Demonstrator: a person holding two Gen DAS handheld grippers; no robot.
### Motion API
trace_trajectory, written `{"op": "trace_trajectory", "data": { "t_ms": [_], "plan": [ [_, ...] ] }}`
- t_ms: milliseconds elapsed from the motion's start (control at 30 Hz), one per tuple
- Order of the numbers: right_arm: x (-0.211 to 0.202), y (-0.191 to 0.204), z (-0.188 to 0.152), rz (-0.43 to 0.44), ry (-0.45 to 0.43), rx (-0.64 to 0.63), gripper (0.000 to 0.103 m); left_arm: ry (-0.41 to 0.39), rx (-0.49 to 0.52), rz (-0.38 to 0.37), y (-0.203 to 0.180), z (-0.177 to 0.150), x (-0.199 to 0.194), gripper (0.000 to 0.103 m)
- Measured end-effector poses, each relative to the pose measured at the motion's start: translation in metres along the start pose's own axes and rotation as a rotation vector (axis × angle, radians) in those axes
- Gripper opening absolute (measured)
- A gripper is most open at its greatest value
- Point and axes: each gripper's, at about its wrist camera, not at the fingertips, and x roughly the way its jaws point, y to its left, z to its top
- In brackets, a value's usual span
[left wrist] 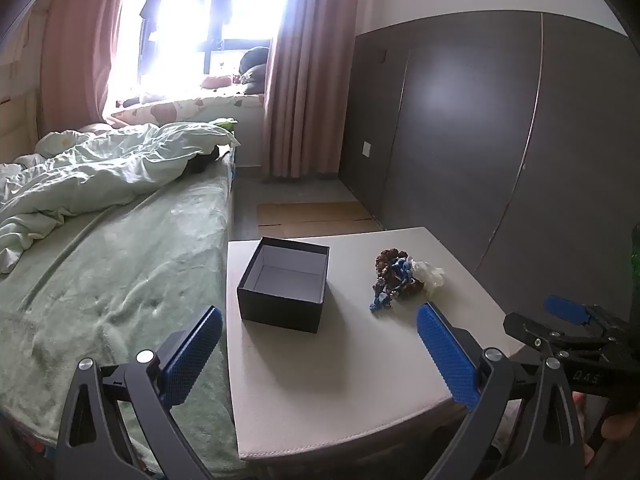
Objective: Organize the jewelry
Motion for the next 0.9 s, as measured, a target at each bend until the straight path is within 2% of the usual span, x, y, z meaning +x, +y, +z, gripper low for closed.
{"op": "trace_trajectory", "data": {
  "t_ms": [900],
  "plan": [
    [-0.0043,-0.0015,0.0003,-0.058,-0.023,-0.004,0.098,0.003,0.024,0.026,0.0014,0.0003,-0.0002,0.095]
  ]
}}
